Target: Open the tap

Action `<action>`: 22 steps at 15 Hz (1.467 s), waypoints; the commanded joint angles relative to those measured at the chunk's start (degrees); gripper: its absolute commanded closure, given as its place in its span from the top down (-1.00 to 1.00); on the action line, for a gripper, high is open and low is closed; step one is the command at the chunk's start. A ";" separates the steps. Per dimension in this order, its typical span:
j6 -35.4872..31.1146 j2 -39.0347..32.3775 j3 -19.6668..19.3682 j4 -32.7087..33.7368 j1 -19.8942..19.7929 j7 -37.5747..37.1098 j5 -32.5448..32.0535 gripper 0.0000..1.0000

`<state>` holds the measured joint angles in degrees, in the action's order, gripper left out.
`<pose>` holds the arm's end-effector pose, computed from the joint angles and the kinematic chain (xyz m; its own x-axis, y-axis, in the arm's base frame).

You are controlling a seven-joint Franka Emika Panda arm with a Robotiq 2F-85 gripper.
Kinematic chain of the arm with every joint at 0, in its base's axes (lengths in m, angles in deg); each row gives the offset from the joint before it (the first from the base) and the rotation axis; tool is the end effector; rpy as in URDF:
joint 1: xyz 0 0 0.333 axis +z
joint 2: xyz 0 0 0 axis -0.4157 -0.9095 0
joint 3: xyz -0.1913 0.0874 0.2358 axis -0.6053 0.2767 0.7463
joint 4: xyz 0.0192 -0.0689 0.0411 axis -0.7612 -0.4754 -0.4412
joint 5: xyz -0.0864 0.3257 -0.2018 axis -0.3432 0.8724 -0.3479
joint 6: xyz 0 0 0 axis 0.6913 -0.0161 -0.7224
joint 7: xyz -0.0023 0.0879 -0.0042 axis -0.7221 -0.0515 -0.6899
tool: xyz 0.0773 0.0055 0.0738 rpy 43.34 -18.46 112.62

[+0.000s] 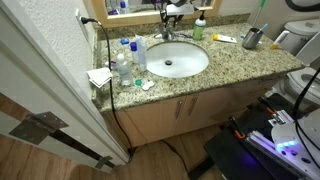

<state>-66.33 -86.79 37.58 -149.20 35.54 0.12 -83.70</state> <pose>0.7695 0.1083 0.3292 0.9108 -0.3002 0.2835 -0.3101 -0.9506 -0.0104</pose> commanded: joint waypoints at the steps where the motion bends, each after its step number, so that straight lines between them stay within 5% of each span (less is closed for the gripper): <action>1: 1.17 -1.50 0.05 2.73 -0.50 0.37 1.87 -0.50; 4: 2.31 -0.31 -0.74 2.38 -0.23 -1.29 2.25 -0.91; 19: -5.35 9.96 0.18 -1.47 -3.34 -8.24 12.87 -0.86; 20: -3.81 11.87 -0.28 -2.31 -2.70 -8.42 11.49 0.06; 22: -1.73 16.10 -0.54 -5.19 -1.86 -6.79 9.04 0.17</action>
<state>-70.44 -77.07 37.15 -148.42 32.77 -7.61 -72.06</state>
